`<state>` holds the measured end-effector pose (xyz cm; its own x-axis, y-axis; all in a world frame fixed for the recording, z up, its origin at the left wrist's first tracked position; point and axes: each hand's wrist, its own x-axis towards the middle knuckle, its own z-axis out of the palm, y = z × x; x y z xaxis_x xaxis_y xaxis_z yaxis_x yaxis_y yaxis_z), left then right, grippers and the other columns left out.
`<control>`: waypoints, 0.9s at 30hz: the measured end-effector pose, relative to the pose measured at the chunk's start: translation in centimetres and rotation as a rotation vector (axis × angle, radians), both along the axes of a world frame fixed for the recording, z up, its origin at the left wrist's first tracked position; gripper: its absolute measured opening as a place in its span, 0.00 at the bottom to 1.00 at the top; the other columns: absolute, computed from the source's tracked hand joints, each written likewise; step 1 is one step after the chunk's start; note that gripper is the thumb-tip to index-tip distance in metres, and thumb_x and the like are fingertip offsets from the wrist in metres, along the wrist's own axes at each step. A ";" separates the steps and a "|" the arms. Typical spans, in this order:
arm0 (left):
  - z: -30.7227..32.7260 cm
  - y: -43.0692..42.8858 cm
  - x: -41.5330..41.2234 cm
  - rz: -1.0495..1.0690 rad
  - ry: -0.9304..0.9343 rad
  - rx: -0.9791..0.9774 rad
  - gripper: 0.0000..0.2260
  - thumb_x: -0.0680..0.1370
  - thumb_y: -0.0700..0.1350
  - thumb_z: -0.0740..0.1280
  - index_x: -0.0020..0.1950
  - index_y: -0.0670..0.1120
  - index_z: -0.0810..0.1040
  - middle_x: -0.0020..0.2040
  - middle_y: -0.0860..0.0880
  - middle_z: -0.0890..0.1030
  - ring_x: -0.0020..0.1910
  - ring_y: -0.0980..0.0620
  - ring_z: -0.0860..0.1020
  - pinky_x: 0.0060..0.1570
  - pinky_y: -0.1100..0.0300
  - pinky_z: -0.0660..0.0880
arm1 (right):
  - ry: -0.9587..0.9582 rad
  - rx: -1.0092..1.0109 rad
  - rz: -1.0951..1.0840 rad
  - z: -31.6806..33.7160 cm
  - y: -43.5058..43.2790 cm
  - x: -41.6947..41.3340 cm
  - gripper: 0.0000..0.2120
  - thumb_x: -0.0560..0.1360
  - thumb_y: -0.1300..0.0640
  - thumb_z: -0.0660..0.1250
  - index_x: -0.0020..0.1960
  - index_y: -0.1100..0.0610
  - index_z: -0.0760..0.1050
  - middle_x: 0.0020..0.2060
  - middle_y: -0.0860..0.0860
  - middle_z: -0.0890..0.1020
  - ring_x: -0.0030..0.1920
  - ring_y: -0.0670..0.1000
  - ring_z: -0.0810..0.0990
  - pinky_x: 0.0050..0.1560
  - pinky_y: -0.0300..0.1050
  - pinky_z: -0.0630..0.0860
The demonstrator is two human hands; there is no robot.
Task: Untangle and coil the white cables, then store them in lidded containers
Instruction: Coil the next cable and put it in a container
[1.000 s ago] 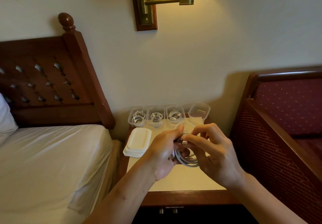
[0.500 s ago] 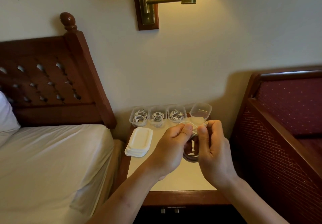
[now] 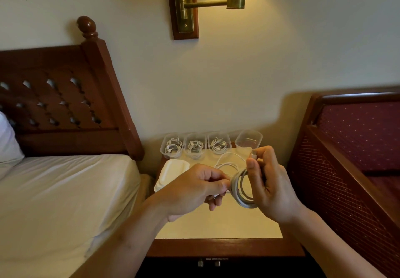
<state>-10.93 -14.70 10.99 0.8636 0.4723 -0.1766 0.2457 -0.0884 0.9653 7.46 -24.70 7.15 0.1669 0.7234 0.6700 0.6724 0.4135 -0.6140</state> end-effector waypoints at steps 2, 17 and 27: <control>0.5 0.5 0.0 0.015 0.050 0.129 0.08 0.83 0.41 0.67 0.50 0.42 0.85 0.36 0.47 0.77 0.36 0.53 0.74 0.37 0.60 0.72 | -0.009 -0.028 0.033 0.1 -0.2 0.2 0.11 0.85 0.43 0.53 0.54 0.51 0.65 0.33 0.39 0.74 0.26 0.43 0.68 0.29 0.33 0.63; 1.1 1.6 0.2 0.326 0.132 -0.009 0.06 0.79 0.38 0.71 0.48 0.38 0.87 0.36 0.46 0.79 0.34 0.52 0.72 0.33 0.60 0.69 | -0.249 -0.199 -0.028 -0.8 -0.7 0.7 0.05 0.85 0.49 0.56 0.58 0.49 0.67 0.37 0.35 0.73 0.31 0.42 0.75 0.31 0.33 0.66; -0.7 -1.0 0.4 0.526 -0.053 -0.666 0.05 0.71 0.35 0.76 0.46 0.36 0.84 0.42 0.40 0.83 0.33 0.49 0.80 0.33 0.59 0.73 | -0.608 -0.133 -0.229 -1.1 0.2 -0.2 0.15 0.74 0.62 0.76 0.56 0.57 0.74 0.38 0.49 0.79 0.30 0.46 0.67 0.31 0.34 0.61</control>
